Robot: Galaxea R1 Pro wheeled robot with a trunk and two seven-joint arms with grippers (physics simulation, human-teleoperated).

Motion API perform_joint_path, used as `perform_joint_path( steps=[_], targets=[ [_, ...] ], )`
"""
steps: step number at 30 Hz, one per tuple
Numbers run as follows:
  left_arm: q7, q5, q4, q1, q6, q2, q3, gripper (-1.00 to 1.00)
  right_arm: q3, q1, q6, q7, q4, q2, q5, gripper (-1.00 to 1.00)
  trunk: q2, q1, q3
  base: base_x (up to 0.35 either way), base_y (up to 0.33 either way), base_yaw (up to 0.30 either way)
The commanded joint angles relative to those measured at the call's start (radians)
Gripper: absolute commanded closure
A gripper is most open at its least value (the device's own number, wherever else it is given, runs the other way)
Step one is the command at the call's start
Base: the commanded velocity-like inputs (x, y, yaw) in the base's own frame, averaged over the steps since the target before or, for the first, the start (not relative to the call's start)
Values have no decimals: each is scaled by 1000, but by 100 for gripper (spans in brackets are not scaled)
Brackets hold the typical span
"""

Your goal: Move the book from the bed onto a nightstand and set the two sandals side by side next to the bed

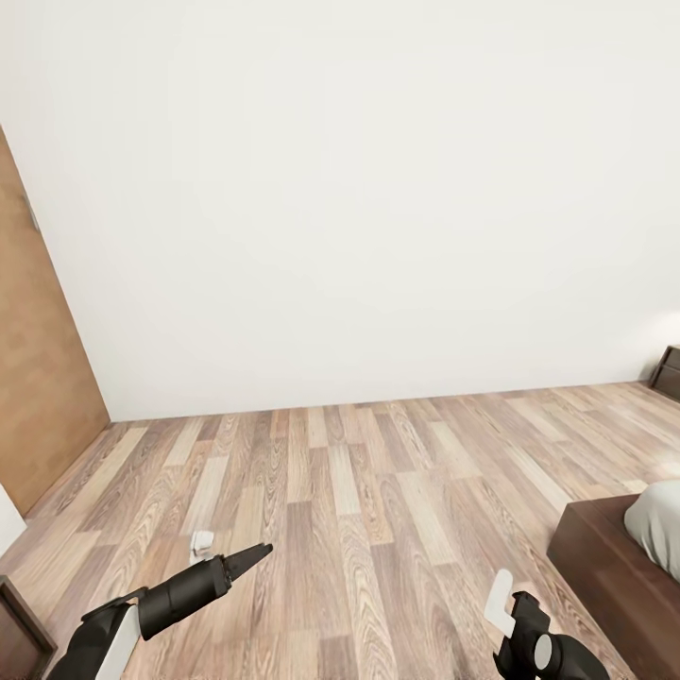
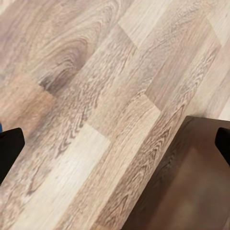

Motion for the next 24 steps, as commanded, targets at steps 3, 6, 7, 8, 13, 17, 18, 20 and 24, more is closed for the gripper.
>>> perform_joint_path(
  steps=[3,6,7,8,13,17,18,20,24],
  targets=[
    [-2,4,0,-1,9,0,0,-100,0,-1,1,8,-2,0,8,-100,-22,11,-11,0,0,0],
    [-1,4,0,-1,9,0,0,-100,0,-1,1,8,-2,0,8,-100,-43,23,-20,0,0,0],
    [-1,4,0,-1,9,0,0,-100,0,-1,1,8,-2,0,8,-100,-50,27,-23,0,0,0],
    [-1,4,0,-1,9,0,0,-100,0,-1,1,8,-2,0,8,-100,-57,31,-26,0,0,0],
    [0,4,0,-1,9,0,0,-100,0,-1,1,8,-2,0,8,-100,-92,50,-42,0,0,0],
    [0,4,0,0,9,0,0,-100,0,-1,1,8,-2,0,8,-100,-120,65,-54,0,0,0],
    [0,4,0,-1,9,0,0,-100,0,-1,1,8,-2,0,8,-100,-127,69,-58,0,0,0],
    [0,4,0,-1,8,0,0,-100,0,-1,1,8,-2,0,8,-100,-141,77,-64,0,0,0],
    [0,4,0,-1,9,-1,0,-100,0,-1,1,8,-2,0,8,-100,-169,92,-76,0,0,0]
  ],
)
